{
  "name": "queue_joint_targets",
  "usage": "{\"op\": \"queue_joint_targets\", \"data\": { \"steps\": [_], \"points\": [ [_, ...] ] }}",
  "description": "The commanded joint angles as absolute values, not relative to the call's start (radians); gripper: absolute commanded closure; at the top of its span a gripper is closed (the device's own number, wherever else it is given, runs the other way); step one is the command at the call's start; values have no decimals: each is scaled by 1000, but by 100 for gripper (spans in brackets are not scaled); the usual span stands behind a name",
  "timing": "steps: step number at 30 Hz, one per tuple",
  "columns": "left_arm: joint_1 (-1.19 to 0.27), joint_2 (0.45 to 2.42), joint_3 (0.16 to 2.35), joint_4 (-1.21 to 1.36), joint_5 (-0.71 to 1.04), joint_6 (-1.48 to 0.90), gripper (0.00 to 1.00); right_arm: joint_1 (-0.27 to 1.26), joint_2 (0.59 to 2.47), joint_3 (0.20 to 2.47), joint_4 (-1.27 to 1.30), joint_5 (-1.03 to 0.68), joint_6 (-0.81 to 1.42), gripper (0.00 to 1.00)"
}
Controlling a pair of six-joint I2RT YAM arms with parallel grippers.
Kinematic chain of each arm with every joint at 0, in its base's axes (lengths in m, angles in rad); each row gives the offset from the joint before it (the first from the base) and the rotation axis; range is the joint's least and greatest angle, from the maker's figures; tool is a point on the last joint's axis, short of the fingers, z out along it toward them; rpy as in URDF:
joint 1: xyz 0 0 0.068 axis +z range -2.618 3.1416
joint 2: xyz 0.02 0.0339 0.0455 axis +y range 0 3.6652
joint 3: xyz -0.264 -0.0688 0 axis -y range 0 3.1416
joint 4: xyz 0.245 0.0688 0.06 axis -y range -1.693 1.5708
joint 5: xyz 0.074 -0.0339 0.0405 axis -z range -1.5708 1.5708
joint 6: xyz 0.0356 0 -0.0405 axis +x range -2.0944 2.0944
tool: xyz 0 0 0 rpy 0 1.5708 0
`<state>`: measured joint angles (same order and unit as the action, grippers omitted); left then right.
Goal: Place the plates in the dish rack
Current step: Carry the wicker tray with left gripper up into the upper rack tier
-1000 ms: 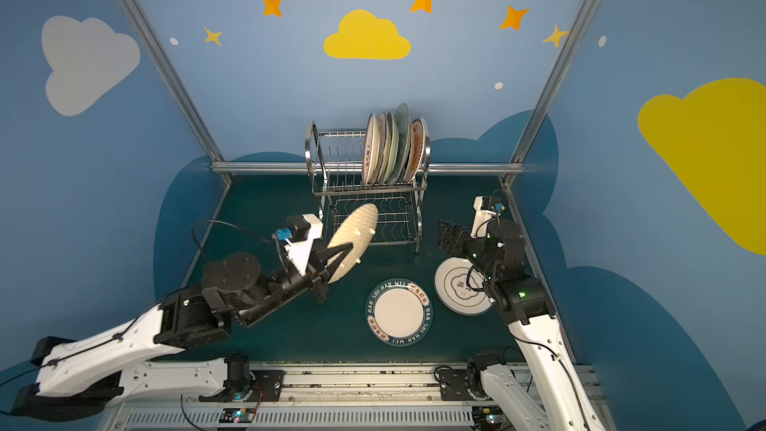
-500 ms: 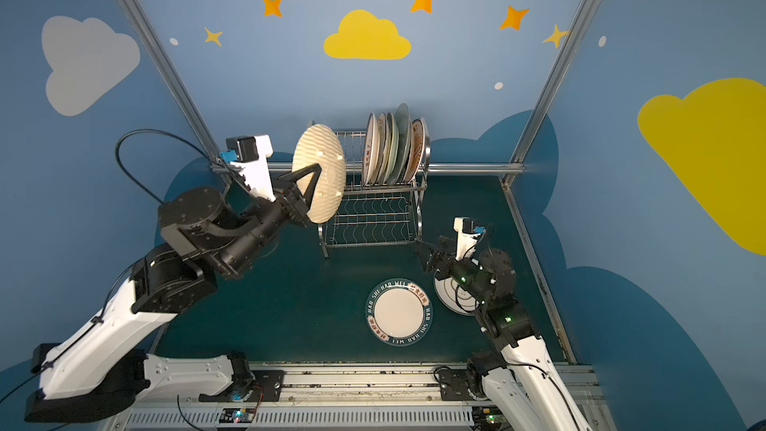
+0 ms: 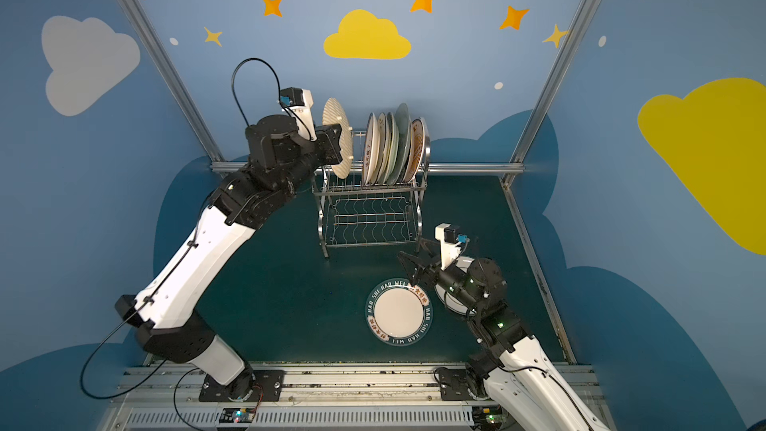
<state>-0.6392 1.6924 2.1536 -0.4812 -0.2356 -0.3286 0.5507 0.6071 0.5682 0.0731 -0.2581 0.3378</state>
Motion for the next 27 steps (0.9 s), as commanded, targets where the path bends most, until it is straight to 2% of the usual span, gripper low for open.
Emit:
{"op": "queue_joint_targets", "data": {
  "steps": [1,10,27],
  "points": [
    [-604,1762,2270,-487,-142,-349,96,562,595,562,112,-225,304,13],
    [-586,2077,2737,-719,-177,-306,96,574,612,568,113,-232,297,13],
    [-588,2120,2683,-738,-246,-253,96,581,630,572,107,-229,294,13]
  ]
}}
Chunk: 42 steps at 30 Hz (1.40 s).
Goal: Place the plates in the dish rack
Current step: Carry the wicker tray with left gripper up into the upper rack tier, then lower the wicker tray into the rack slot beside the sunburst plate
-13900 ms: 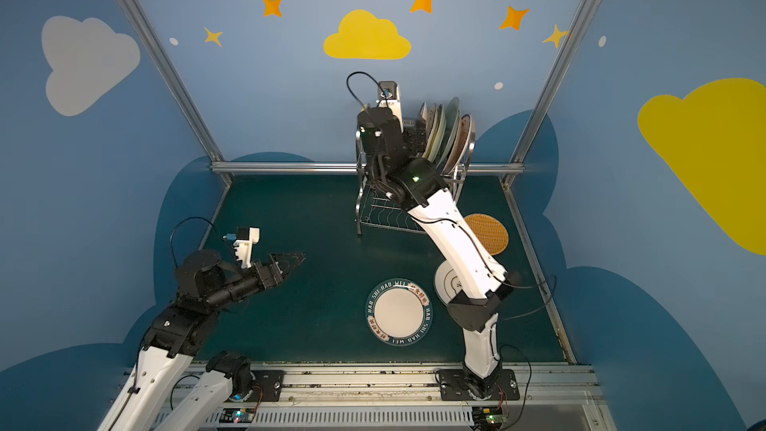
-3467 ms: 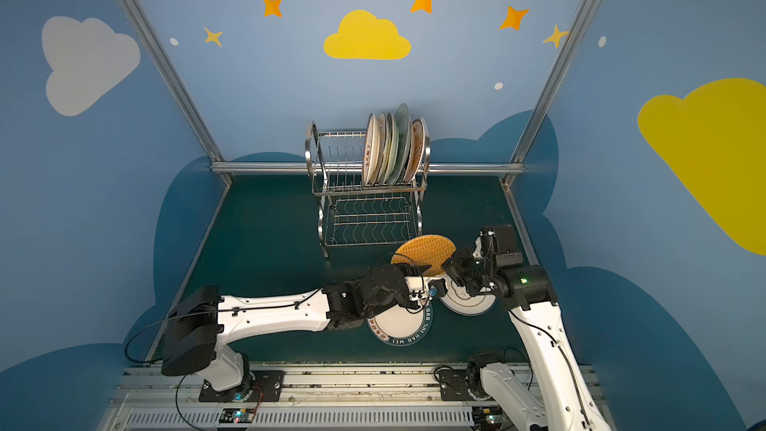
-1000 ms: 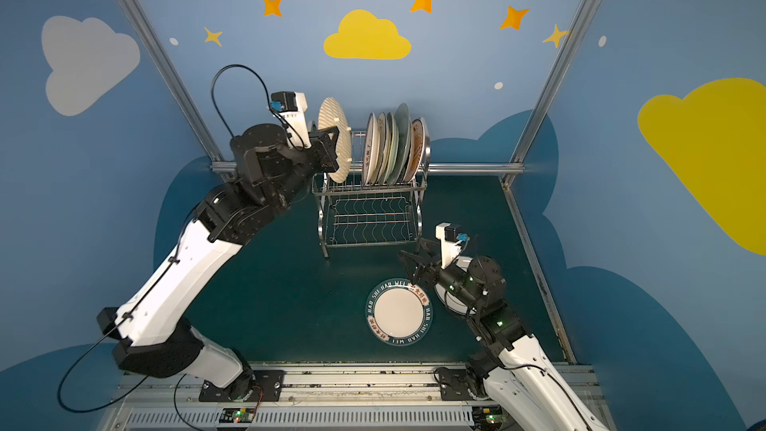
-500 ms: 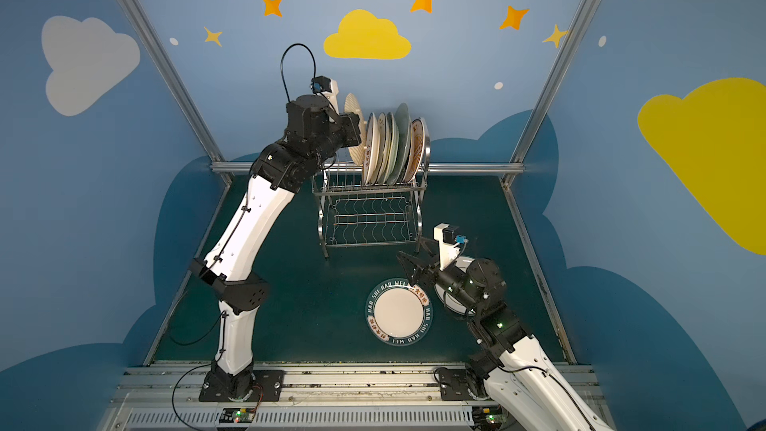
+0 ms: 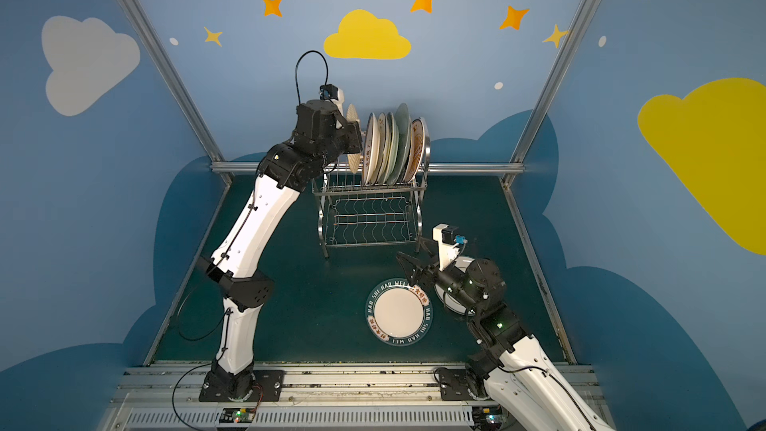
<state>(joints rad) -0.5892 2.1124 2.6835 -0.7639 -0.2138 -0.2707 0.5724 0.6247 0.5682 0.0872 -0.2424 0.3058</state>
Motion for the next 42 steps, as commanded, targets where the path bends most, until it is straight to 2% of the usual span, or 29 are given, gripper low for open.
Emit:
{"op": "queue_joint_targets", "data": {
  "steps": [1,13,26,33,42],
  "points": [
    [-588,2122,2683,-741,-250,-253,96,581,630,574,107,-229,294,13],
    [-594,2153,2678,-753,-262,-264,96,585,640,577,106,-227,295,13],
    [-635,2184,2677,-756,-368,-216,96,589,641,579,106,-224,292,13],
    [-652,2186,2661,-746,-381,-213,85,592,640,579,105,-220,291,13],
    [-654,2176,2658,-744,-387,-216,78,593,641,579,104,-219,291,13]
  ]
}}
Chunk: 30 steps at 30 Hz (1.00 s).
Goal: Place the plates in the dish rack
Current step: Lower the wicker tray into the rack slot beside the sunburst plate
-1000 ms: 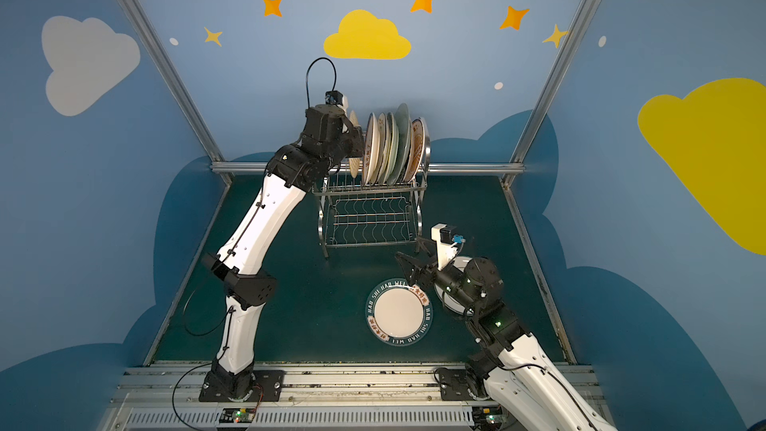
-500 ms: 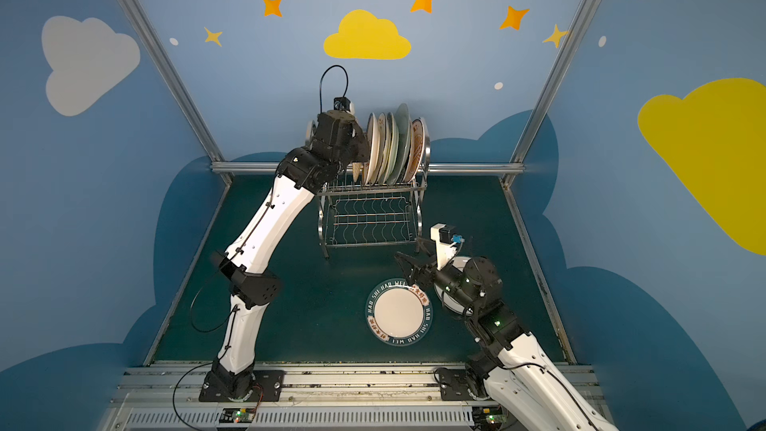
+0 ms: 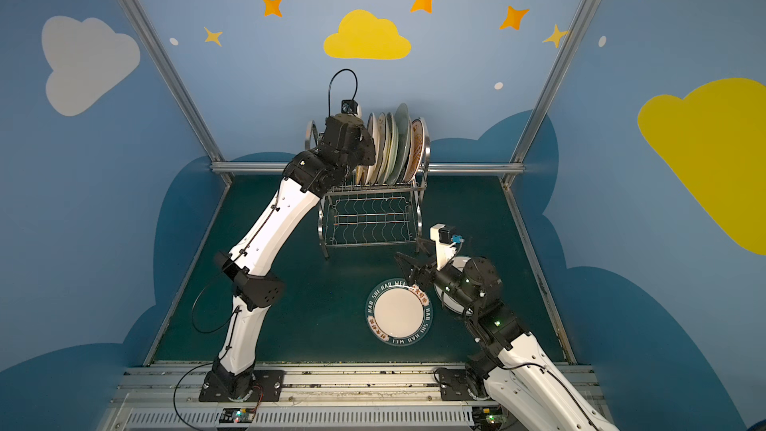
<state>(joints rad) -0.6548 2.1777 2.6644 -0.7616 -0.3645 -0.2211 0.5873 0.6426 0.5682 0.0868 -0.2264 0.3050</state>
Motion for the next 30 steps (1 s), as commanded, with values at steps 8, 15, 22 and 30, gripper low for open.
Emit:
{"op": "queue_joint_targets", "data": {
  "steps": [8,15,22,30],
  "points": [
    [-654,2154,2658,-729,-393,-206,76,595,645,581,102,-218,289,13],
    [-655,2130,2659,-709,-390,-201,71,595,655,581,106,-221,289,13],
    [-652,2113,2660,-706,-397,-196,70,598,656,581,104,-219,290,13],
    [-648,2077,2660,-701,-377,-197,69,601,661,581,106,-221,288,13]
  ]
}}
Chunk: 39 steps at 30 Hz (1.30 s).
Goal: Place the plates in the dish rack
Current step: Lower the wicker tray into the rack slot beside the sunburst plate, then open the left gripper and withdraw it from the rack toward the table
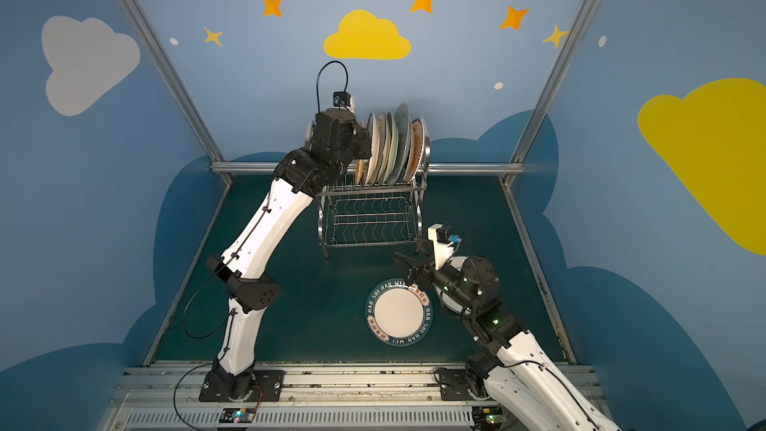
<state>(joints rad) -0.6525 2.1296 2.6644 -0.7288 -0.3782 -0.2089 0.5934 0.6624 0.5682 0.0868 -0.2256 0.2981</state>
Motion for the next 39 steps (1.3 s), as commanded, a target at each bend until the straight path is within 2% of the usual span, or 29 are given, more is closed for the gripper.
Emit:
{"op": "queue_joint_targets", "data": {
  "steps": [1,13,19,22,27,31,35,39],
  "points": [
    [-646,2073,2660,-701,-377,-199,69,601,660,581,106,-221,288,13],
    [-616,1958,2657,-772,-247,-276,67,606,659,583,108,-230,287,13],
    [-596,1830,2555,-809,-110,-329,59,607,655,583,107,-231,283,13],
    [-589,1695,2350,-754,-31,-355,52,607,651,586,106,-230,282,13],
    [-589,1375,1878,-500,70,-385,38,607,630,581,90,-184,293,13],
    [-575,1228,1747,-516,150,-420,29,607,615,578,82,-135,299,13],
    [-572,987,1410,-409,204,-452,11,605,620,593,63,-129,297,13],
    [-572,826,1169,-333,347,-461,0,604,614,623,20,-165,324,13]
  ]
}}
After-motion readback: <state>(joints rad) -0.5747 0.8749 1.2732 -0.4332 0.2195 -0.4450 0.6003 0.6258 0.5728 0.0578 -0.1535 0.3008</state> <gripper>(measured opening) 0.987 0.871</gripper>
